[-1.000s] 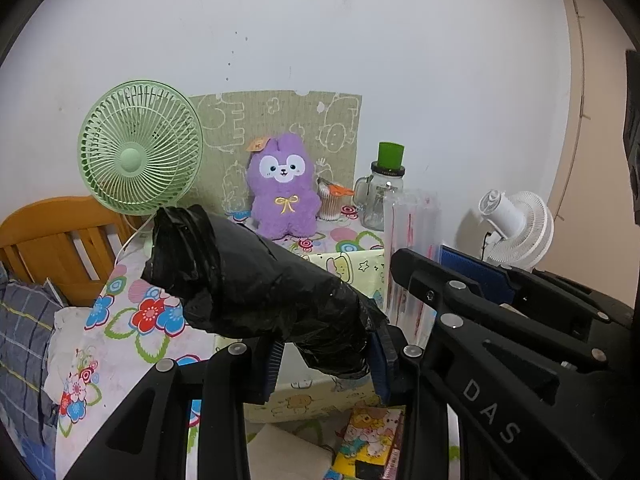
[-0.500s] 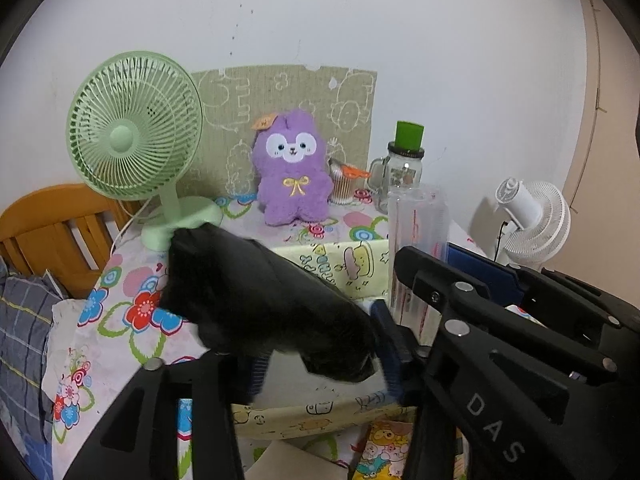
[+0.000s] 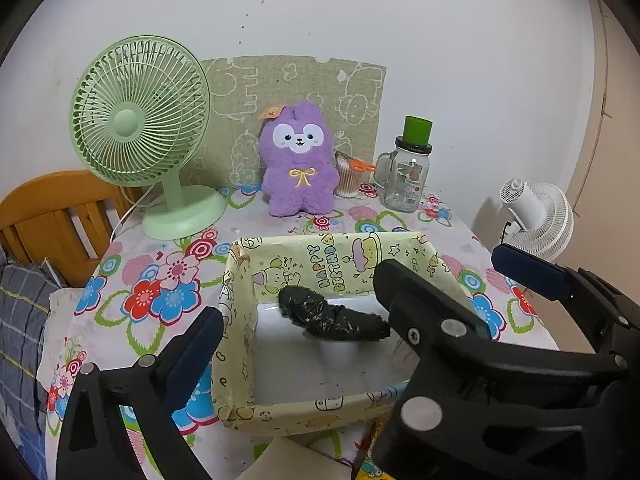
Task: Organize soft objects
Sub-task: 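Lower the black umbrella into the fabric box and open the left tool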
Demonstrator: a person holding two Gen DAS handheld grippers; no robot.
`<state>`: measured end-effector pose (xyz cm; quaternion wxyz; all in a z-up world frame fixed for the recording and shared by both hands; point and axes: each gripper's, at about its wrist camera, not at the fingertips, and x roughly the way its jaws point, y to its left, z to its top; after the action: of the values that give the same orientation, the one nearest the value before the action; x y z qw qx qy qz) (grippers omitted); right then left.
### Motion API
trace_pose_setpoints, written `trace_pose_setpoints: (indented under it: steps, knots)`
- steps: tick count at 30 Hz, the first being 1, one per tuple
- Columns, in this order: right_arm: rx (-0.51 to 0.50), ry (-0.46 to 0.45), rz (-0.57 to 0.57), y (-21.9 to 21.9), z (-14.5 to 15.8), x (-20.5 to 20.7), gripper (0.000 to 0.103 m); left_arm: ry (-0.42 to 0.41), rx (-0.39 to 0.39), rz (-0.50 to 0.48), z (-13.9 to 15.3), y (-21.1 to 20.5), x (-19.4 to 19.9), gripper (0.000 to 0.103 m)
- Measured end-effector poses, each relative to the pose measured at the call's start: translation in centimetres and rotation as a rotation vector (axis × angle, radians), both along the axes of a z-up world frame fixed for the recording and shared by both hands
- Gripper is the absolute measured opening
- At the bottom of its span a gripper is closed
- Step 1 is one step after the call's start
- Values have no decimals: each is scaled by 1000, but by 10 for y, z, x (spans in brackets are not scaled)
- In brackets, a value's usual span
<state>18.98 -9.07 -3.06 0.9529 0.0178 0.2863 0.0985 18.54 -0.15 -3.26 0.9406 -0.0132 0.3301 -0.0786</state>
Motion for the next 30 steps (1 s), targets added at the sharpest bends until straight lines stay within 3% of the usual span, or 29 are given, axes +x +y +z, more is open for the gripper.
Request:
trace_pose_setpoints:
  steps: [14, 30]
  knots:
    - [-1, -15, -14, -3, 6, -23, 102, -41, 16, 6, 9, -3, -28, 103]
    - [-25, -82, -24, -2, 27, -64, 103, -91, 25, 24, 27, -3, -68, 103]
